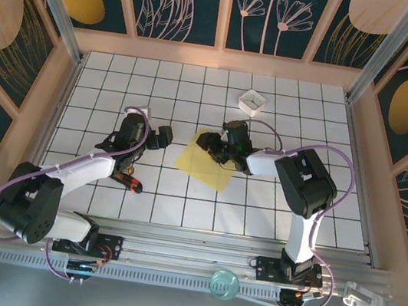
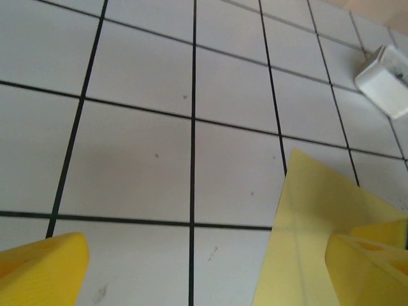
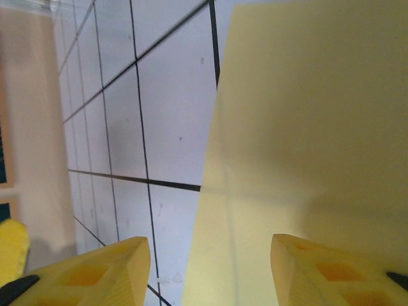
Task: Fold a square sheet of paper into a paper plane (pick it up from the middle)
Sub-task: Move the square sheet of paper to the center of the table, then first fold in half a square sheet of paper at the center of the table.
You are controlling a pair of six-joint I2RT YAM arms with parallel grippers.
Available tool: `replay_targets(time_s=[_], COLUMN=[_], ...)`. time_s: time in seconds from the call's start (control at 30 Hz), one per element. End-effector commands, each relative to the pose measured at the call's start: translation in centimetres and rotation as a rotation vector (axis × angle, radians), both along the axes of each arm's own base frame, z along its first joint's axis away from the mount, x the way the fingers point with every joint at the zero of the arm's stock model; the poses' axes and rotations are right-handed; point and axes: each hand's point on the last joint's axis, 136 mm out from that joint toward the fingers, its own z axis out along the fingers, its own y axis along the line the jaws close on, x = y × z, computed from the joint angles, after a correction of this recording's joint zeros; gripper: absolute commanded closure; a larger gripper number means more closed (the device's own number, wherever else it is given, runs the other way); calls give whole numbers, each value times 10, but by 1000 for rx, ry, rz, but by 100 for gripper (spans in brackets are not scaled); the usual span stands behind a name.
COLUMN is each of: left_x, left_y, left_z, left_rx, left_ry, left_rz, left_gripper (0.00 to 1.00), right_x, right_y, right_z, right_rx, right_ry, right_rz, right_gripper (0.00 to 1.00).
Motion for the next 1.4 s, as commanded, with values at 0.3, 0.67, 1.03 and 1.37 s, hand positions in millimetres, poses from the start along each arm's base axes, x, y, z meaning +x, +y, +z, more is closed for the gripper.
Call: replay_targets(time_s=[0.3,0.67,1.03,1.37], left_x=[-16,-6,4,-5], left_y=[-119,-157,-179,-190], left_z=[-34,-80,-97,-101], left_rx=[193,427,454,478], left_ry=[236,413,487,514], left_rz=[-203,-353,-396,-439], left_gripper=[1,1,1,1], right_x=[25,1,-2,-4], right_y=[-220,-275,-275,-275], right_z=[67,52,56,55], right_rx=[-279,-361,-337,-331], right_ry=[-222,-236,-251,-251], right_rz=[-346,-431,-432,-437], right_gripper=[26,4,4,4])
